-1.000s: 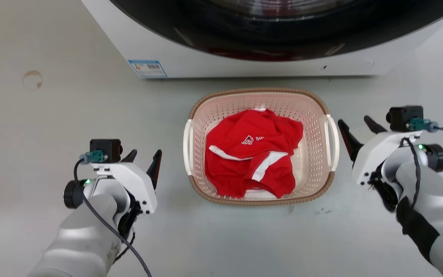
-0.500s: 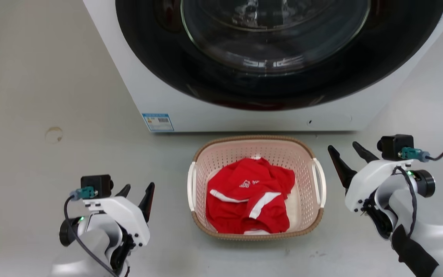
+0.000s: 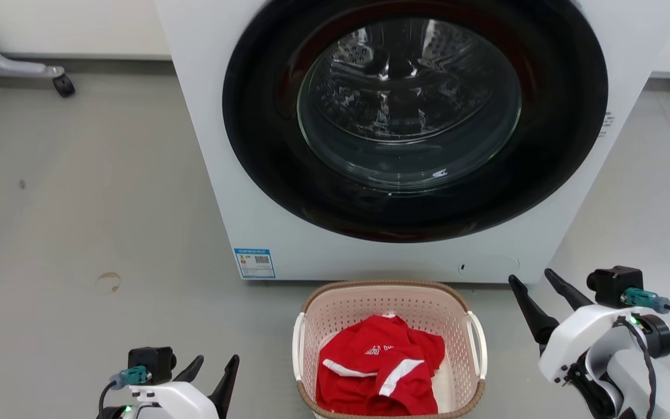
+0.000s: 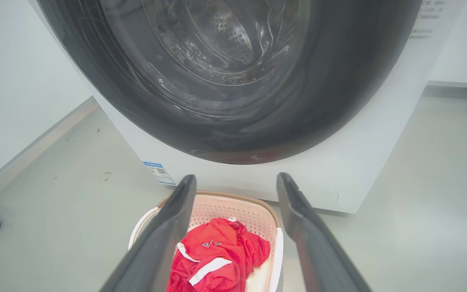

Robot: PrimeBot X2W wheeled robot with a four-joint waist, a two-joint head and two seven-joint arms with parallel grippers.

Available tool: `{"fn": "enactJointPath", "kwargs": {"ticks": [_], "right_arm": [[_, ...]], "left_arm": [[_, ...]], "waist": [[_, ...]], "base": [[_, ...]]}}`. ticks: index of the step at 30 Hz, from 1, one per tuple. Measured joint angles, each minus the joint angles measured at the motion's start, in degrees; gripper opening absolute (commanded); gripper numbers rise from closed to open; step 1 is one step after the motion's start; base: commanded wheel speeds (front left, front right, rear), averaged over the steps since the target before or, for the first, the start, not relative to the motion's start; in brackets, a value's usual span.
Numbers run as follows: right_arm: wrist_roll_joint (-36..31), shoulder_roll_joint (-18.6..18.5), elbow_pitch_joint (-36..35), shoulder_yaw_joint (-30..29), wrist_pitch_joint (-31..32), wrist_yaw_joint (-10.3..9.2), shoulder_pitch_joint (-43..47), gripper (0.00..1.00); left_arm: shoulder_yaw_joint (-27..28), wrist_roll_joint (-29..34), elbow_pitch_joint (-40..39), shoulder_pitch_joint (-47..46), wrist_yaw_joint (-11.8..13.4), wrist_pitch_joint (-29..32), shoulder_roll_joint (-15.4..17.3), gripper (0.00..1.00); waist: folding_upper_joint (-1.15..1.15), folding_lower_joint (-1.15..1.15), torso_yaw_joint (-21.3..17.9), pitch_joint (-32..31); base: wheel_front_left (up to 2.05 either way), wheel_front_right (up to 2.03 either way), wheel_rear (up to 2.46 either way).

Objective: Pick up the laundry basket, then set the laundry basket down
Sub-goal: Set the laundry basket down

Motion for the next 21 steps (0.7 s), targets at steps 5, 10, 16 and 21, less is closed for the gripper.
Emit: {"fn": "enactJointPath", "kwargs": {"ticks": [5, 10, 16, 21], "right_arm": [[-3.14, -1.32, -4.27, -5.15, -0.01, -0.01, 3.92, 1.0], [-6.41, -2.35, -8.43, -10.99, -0.01, -0.01, 7.42, 1.0], [-9.29, -2.44, -11.52, -17.45, -0.01, -0.03, 12.69, 1.0], [-11.01, -1.76, -13.37, -20.8, -0.01, -0.03, 16.34, 1.0]], "left_arm": [[3.08, 3.47, -7.09, 4.04, 1.82, -0.01, 2.91, 1.0], [5.67, 5.55, -15.52, 8.57, 4.67, 0.0, 6.35, 1.0], [9.05, 5.45, -26.08, 14.28, 9.23, -0.01, 10.05, 1.0], [10.82, 4.89, -32.6, 18.93, 12.57, 0.01, 12.81, 1.0]], "waist": [[0.0, 0.0, 0.45, -3.2], [0.0, 0.0, 0.49, -3.59], [0.0, 0.0, 0.19, -3.54], [0.0, 0.0, -0.26, -3.49]], "base": [[0.0, 0.0, 0.0], [0.0, 0.0, 0.0], [0.0, 0.0, 0.0], [0.0, 0.0, 0.0]]}}
